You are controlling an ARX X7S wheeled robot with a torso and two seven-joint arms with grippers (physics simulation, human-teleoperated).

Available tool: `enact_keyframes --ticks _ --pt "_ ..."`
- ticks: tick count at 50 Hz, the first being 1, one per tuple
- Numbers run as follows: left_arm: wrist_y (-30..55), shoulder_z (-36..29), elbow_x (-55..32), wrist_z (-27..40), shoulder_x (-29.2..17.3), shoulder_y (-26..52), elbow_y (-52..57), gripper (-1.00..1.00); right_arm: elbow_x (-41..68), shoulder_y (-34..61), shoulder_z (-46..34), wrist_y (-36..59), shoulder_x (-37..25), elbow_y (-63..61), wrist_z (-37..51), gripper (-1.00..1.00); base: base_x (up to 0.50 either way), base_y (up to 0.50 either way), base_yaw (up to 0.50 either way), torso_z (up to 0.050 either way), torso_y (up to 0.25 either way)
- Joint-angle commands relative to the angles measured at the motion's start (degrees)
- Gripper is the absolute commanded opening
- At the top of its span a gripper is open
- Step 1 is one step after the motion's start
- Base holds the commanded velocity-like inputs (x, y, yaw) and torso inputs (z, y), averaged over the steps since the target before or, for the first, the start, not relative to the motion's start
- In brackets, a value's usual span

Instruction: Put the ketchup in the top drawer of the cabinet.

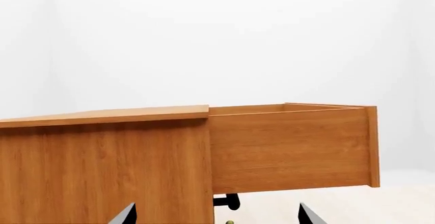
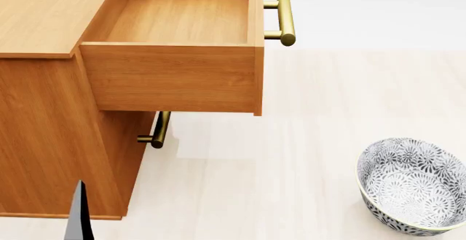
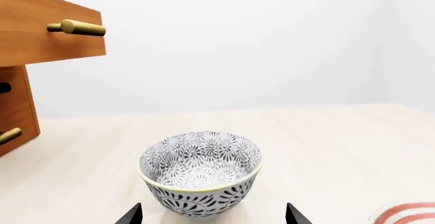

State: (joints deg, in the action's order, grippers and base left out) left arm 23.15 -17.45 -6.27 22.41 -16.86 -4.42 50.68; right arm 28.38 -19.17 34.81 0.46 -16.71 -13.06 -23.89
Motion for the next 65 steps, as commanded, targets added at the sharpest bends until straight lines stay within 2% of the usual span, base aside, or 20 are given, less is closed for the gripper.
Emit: enact_keyframes --ticks 1,28,65 --pt "0.0 -0.1 -0.3 0.5 -0.3 0.1 -0.1 1.0 -0.7 0.0 0.1 -4.4 2.0 5.0 -1.9 1.0 0.0 0.0 0.0 0.0 0.0" --pt "-0.3 -0.4 -0.9 1.5 -1.0 0.3 -0.4 1.0 -2.5 3.7 -0.9 -11.8 3.2 18.0 -5.3 1.0 0.0 0.0 0.0 0.0 0.0" --pt "0.3 -0.9 -1.8 2.7 -1.8 0.9 0.1 1.0 -2.6 5.0 -2.2 -12.5 3.6 20.8 -4.6 1.0 0.0 0.0 0.0 0.0 0.0"
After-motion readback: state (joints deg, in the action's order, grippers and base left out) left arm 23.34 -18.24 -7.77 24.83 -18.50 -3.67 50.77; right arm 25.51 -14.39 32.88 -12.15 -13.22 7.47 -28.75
